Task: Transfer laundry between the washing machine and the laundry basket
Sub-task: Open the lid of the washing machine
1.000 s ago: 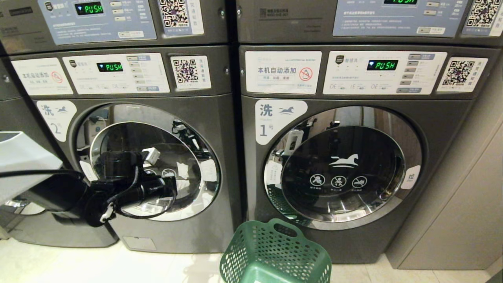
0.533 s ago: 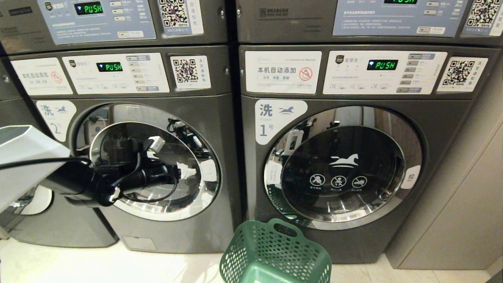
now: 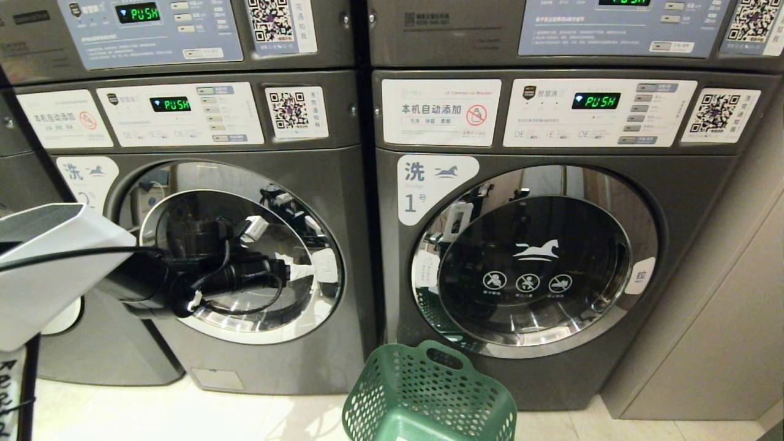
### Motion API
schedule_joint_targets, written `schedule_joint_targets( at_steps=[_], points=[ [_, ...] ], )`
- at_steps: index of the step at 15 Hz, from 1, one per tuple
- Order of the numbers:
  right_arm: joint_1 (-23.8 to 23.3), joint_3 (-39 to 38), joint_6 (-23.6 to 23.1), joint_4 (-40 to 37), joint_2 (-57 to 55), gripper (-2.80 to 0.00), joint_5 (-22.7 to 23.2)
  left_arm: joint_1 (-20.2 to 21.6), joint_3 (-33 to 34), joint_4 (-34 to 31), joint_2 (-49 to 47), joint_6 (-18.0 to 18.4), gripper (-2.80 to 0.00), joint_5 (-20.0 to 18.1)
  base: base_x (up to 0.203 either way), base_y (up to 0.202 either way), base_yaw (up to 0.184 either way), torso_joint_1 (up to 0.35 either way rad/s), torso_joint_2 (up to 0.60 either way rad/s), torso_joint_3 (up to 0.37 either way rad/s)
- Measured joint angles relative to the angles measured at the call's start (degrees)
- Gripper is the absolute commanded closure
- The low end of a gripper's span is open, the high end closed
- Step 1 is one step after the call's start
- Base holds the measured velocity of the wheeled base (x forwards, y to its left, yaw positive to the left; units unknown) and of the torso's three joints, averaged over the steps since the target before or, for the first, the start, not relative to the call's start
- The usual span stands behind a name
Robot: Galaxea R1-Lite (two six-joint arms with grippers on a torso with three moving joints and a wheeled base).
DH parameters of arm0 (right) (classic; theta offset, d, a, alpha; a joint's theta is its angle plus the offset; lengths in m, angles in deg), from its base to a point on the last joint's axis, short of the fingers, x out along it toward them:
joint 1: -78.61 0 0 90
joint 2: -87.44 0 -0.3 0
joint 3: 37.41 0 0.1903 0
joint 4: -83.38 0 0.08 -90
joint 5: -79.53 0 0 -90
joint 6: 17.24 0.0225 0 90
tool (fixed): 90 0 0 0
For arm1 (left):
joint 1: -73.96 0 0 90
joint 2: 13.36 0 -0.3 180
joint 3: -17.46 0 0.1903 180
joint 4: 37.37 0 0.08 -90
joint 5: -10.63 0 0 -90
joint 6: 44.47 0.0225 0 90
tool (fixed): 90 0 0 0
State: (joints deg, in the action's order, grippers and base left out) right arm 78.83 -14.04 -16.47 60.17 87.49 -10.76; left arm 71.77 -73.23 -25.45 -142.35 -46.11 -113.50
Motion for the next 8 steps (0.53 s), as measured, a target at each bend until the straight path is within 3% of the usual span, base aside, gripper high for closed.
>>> schedule_joint_targets(
  at_steps=[4, 8],
  points=[
    [0.0, 0.0, 0.0, 0.0, 0.0, 0.00, 0.0, -0.5, -0.2, 0.0, -1.3, 0.1, -2.80, 1.6, 0.000, 0.000, 0.000, 0.000, 0.00, 0.000],
    [0.0, 0.0, 0.0, 0.0, 0.0, 0.00, 0.0, -2.0, -1.8, 0.0, -3.1, 0.0, -2.80, 7.5, 0.000, 0.000, 0.000, 0.000, 0.00, 0.000]
  ],
)
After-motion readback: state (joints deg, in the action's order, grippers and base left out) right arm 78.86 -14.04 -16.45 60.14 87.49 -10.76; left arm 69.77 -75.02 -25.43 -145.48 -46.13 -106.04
